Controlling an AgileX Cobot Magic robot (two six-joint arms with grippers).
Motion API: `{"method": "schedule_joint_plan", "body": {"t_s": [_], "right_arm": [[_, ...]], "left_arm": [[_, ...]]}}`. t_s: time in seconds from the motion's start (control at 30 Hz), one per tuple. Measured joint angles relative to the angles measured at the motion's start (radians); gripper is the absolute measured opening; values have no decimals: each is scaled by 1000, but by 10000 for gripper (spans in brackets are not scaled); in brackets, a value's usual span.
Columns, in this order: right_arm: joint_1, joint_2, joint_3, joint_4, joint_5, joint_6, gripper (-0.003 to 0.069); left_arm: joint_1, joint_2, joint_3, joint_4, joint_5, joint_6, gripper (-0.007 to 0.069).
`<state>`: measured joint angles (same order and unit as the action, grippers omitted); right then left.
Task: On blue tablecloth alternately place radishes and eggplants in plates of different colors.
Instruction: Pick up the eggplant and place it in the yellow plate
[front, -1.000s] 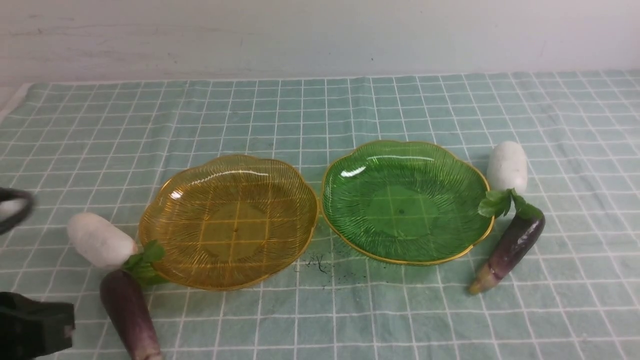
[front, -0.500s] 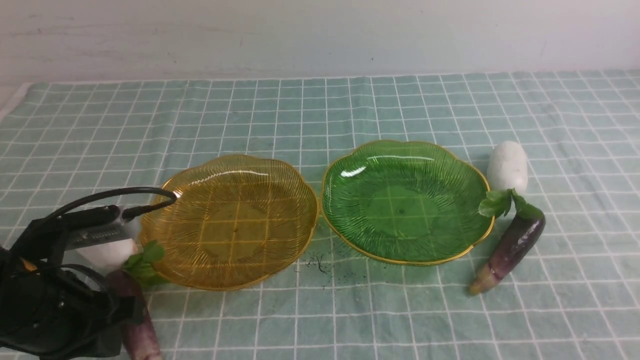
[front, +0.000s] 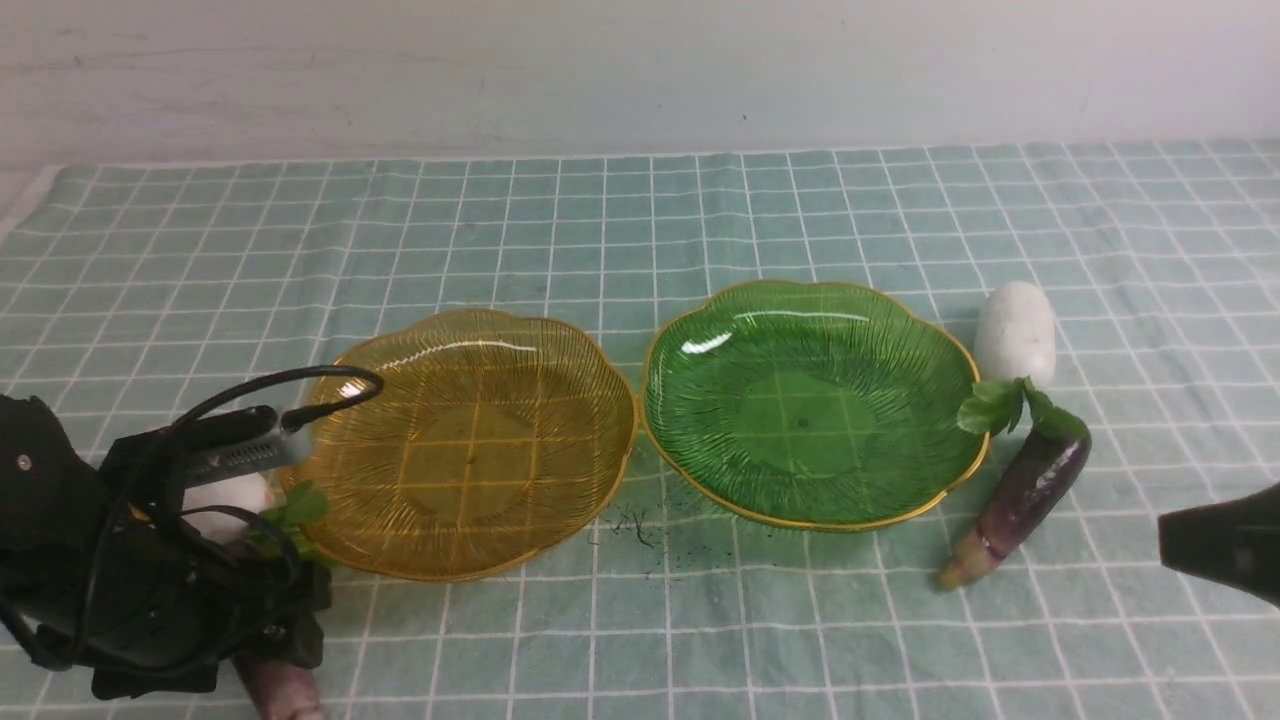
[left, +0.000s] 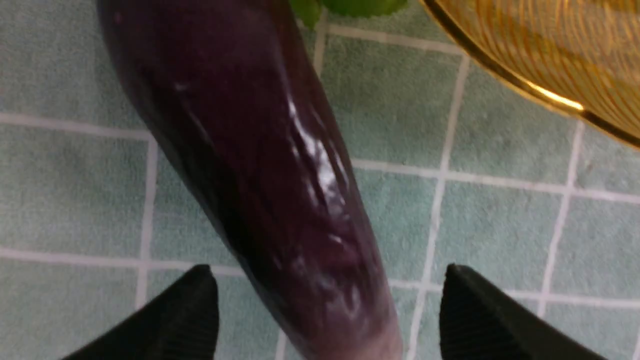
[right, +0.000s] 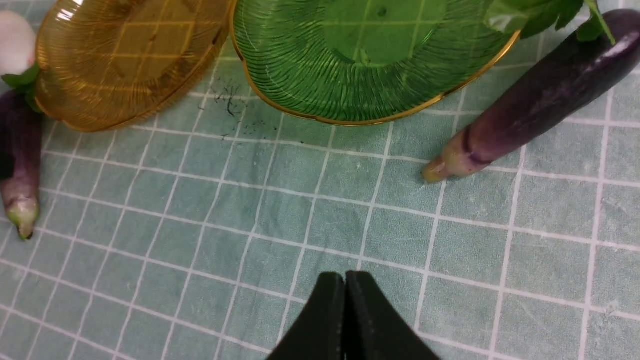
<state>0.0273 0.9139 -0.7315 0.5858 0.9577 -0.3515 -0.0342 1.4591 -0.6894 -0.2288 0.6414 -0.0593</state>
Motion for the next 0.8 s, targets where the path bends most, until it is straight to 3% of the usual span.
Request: {"method": "schedule_joint_plan", "body": {"t_s": [0.1, 0.17, 0.33, 0.53, 0.8], "right_arm": [[0, 58, 0, 2, -15, 0, -15], [0, 108, -5, 2, -22, 2, -15], [0, 200, -44, 2, -33, 18, -14], [0, 342, -131, -6, -88, 35, 48], [0, 510, -171, -55, -130, 56, 265]], "left_arm": [[0, 40, -1, 0, -47, -8, 552], [0, 72, -1, -1, -75, -8, 520], [0, 92, -1, -1, -64, -9, 294], [0, 15, -1, 8, 64, -8, 300], [0, -261, -40, 7, 139, 23, 300]]}}
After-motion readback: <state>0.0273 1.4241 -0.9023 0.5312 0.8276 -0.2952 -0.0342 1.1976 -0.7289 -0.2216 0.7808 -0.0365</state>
